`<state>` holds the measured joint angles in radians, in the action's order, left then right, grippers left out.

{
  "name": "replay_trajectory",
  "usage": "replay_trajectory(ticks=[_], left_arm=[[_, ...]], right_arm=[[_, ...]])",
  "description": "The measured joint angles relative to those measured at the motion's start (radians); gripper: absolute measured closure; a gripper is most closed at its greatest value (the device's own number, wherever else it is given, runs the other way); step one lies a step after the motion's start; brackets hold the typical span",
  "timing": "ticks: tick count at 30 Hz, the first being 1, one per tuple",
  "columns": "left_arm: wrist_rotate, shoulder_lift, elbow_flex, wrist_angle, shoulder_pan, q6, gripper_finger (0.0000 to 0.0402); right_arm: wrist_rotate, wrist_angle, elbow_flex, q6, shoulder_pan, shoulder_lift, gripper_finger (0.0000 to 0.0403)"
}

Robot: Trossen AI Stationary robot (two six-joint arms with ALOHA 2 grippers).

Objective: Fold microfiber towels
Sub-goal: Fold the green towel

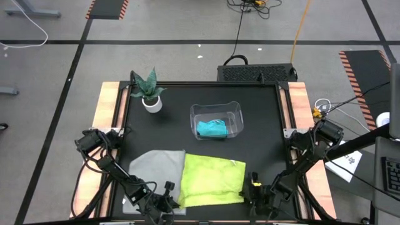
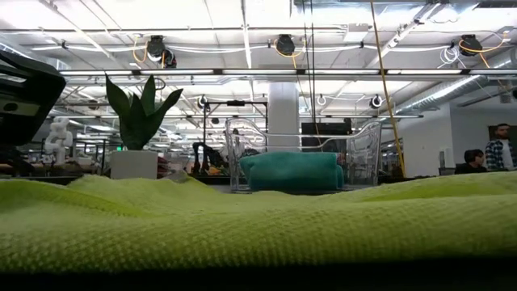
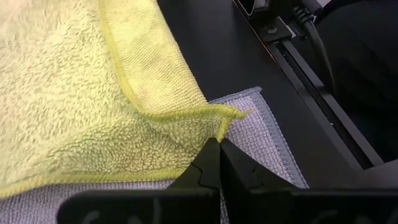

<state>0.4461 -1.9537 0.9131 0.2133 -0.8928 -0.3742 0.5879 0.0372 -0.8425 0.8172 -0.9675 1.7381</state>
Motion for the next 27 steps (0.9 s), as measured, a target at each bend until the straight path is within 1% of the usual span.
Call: replay_trajectory(ticks=[3, 13, 16, 22, 27], left_arm=[[0.000, 0.000, 0.000, -0.002, -0.001, 0.000, 0.0399], [0.000, 0.000, 0.000, -0.006, 0.000, -0.021, 0.0400], [0.000, 0.000, 0.000, -0.006, 0.000, -0.021, 0.0400], [0.000, 0.000, 0.000, -0.006, 0.000, -0.027, 0.0400], [0.008, 0.000, 0.000, -0.006, 0.000, -0.027, 0.0400]], right_arm=[[0.039, -0.006, 0.000, 0.000, -0.028, -0.014, 0.0399], [0.063, -0.019, 0.000, -0.011, -0.070, -0.035, 0.0395], [0.063, -0.033, 0.000, -0.036, -0.069, -0.035, 0.0383], [0.061, -0.126, 0.000, -0.126, -0.069, -0.035, 0.0348], [0.016, -0.139, 0.000, -0.131, -0.068, -0.033, 0.0334]])
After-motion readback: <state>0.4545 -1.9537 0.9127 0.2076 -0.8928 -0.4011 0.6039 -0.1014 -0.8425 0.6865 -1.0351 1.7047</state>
